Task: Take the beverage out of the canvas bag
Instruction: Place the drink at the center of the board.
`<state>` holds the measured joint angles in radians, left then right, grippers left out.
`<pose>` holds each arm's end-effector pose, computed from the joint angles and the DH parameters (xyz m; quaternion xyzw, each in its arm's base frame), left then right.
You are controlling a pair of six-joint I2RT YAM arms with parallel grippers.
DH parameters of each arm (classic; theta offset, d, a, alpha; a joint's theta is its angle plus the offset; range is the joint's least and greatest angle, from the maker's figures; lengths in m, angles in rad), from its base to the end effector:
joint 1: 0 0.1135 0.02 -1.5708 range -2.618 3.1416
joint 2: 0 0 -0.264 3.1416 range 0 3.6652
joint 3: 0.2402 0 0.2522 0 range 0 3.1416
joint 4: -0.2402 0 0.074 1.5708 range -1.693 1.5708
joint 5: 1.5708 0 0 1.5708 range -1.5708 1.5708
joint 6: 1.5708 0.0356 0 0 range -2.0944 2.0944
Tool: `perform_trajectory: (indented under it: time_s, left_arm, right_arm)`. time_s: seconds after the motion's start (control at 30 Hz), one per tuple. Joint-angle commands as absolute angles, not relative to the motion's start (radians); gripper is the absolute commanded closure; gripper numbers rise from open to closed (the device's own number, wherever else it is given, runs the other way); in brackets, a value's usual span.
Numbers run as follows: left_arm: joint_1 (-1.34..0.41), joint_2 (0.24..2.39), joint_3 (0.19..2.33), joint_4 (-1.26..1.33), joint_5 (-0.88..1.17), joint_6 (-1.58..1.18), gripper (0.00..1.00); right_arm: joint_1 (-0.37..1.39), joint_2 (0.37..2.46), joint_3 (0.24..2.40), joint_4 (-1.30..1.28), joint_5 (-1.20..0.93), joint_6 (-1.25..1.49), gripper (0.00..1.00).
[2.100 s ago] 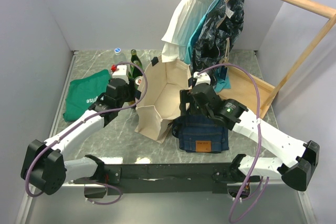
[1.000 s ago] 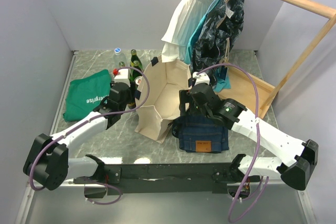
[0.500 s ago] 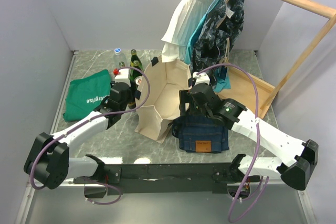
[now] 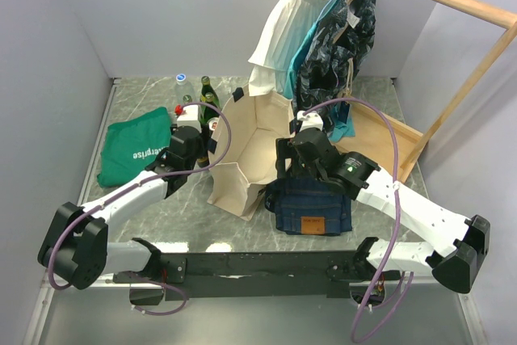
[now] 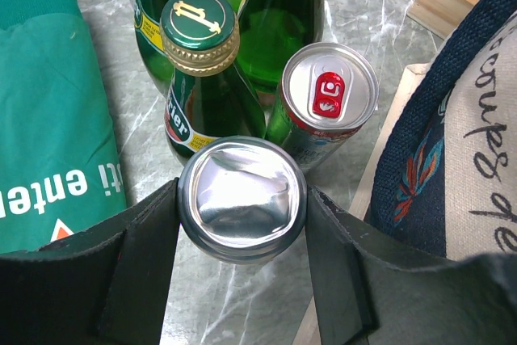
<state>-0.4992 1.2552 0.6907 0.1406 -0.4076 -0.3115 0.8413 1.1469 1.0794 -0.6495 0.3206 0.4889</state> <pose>0.2476 -0.1190 0.2402 -0.0322 0.8293 -0.0533 0.5553 0.1691 0.1723 0.3266 -0.0924 0.8963 0.1379 0.4113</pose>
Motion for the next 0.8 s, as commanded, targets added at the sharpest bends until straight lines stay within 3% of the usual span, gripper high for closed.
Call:
perform_trajectory:
  time_s: [0.0,0.77]
  left_arm:
    - [-0.508,1.247,0.732,0.183,-0.394,-0.334,0.57]
    - [-0.509,1.249,0.79,0.094,-0.362,-0.367,0.12]
  right_arm:
    - [0.836,1.135,1.121,-0.652,0.334,0.479,0.07]
    - [0.839,1.108,1.146,-0.658,0.321,0.494,0.08]
